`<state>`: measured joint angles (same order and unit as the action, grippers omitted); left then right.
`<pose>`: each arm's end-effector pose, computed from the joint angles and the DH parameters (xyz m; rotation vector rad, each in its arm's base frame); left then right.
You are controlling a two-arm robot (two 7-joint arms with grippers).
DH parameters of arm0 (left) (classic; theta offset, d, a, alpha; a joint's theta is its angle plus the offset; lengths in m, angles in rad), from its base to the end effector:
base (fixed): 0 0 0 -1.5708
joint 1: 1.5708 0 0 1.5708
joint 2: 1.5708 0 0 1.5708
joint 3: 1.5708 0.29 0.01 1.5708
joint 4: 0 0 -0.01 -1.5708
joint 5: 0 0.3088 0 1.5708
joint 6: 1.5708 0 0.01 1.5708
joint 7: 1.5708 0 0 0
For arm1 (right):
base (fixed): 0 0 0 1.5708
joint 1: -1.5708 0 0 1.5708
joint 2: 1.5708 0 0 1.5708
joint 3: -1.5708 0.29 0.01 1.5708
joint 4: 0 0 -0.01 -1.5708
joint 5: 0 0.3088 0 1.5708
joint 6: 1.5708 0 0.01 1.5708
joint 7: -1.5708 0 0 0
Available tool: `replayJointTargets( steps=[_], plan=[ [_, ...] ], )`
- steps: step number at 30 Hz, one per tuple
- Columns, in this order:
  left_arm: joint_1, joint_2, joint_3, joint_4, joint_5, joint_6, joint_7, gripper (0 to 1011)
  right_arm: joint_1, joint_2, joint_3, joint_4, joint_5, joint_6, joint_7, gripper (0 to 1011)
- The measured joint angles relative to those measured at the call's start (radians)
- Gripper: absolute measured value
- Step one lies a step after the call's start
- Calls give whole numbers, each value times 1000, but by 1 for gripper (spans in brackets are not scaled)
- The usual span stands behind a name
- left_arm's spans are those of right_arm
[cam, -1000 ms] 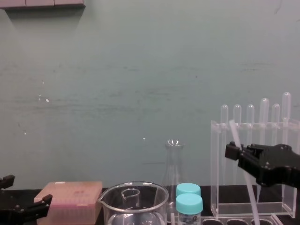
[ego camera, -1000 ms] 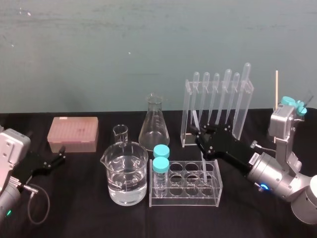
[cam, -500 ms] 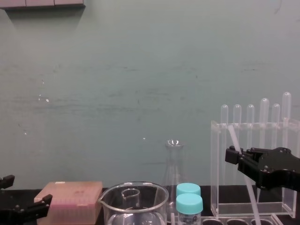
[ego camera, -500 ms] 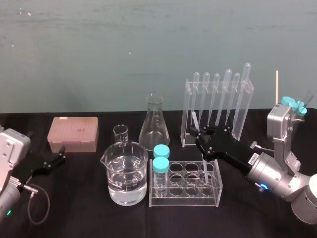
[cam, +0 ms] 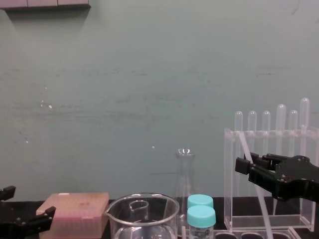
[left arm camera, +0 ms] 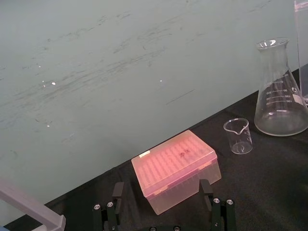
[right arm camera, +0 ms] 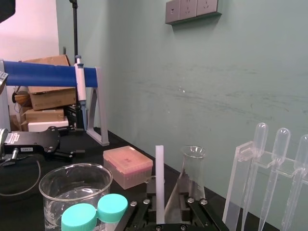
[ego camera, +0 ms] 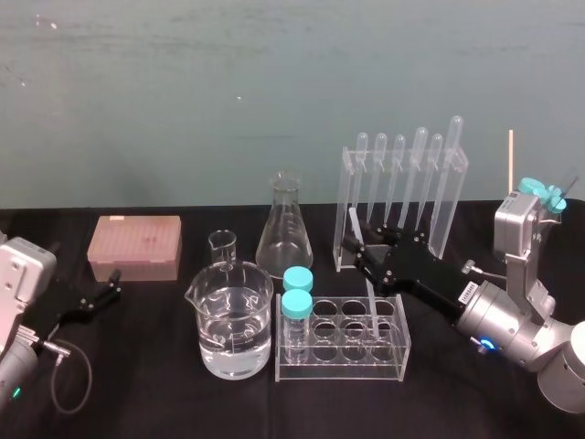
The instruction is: Pick up the stirring rod with one hand, then place it down.
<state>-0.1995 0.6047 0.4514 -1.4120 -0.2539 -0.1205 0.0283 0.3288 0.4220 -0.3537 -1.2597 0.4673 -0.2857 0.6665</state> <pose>0.3581 0.0827 -0.3023 0.3045 -0.2850 1.2480 0.4067 -0.0645 -0.2877 0.0688 -0.1753 -0.7188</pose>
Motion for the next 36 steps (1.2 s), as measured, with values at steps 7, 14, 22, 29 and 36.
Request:
replayJointTargets(
  steps=[7, 14, 22, 29, 36],
  plan=[
    [0, 0, 0, 0, 0, 0, 0, 1000, 0, 0, 1, -1, 1, -1, 0, 472],
    [0, 0, 0, 0, 0, 0, 0, 1000, 0, 0, 1, -1, 1, -1, 1, 718],
    [0, 0, 0, 0, 0, 0, 0, 1000, 0, 0, 1, -1, 1, -1, 2, 932],
    [0, 0, 0, 0, 0, 0, 0, 1000, -2, -7, 20, -8, 13, -36, -2, 1003],
    [0, 0, 0, 0, 0, 0, 0, 1000, -24, -27, 92, -53, -2, -92, -112, 1003]
  ],
)
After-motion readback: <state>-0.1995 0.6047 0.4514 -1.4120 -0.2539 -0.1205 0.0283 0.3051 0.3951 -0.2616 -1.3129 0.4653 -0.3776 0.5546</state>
